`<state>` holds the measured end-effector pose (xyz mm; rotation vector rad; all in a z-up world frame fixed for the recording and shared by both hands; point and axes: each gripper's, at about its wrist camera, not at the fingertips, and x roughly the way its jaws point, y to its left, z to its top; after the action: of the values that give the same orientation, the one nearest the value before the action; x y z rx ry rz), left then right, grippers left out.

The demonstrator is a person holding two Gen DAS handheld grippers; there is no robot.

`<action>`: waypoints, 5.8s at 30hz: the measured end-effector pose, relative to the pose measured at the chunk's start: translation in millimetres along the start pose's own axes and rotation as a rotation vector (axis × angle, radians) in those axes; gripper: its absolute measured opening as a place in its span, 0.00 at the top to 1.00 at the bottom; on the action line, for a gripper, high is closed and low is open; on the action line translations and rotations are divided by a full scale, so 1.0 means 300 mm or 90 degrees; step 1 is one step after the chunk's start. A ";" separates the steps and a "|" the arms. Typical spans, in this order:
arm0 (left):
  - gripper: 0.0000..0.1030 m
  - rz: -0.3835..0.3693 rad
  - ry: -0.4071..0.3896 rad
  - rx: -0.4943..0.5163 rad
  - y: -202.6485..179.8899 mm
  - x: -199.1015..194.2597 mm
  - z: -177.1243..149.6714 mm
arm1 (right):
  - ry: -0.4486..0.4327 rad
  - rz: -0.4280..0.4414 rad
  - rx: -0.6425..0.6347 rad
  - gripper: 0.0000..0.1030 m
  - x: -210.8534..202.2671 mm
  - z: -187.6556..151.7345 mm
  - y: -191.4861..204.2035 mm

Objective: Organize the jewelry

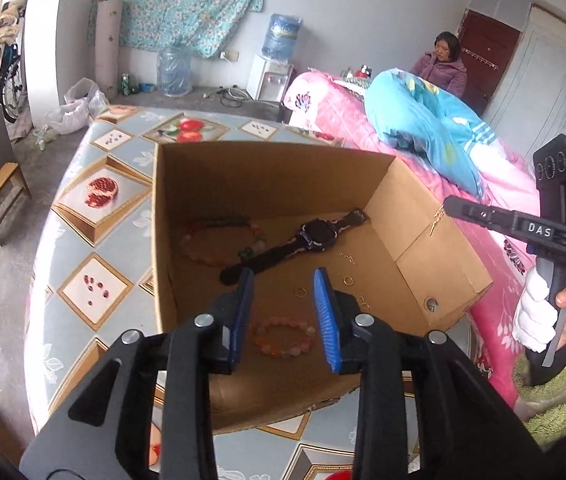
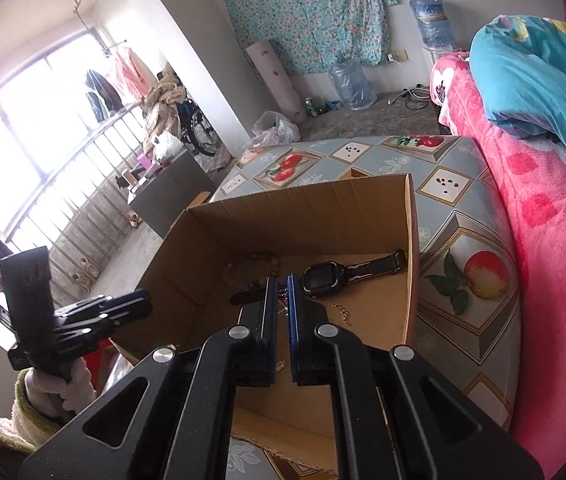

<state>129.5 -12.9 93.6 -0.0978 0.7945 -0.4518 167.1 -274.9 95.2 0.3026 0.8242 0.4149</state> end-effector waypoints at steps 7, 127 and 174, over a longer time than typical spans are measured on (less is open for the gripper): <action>0.43 0.058 -0.061 -0.002 0.048 -0.102 0.001 | 0.064 -0.111 -0.041 0.94 0.062 -0.005 0.013; 0.10 0.267 0.070 -0.085 -0.226 -0.205 -0.457 | 0.080 -0.149 -0.050 0.21 -0.143 -0.591 0.320; 0.10 0.261 0.079 -0.085 -0.216 -0.202 -0.478 | 0.093 -0.159 -0.060 0.21 -0.120 -0.592 0.351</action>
<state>-32.0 -33.4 49.8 -0.0287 0.9403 -0.0167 -14.5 -181.7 47.6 0.0806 0.9692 0.2424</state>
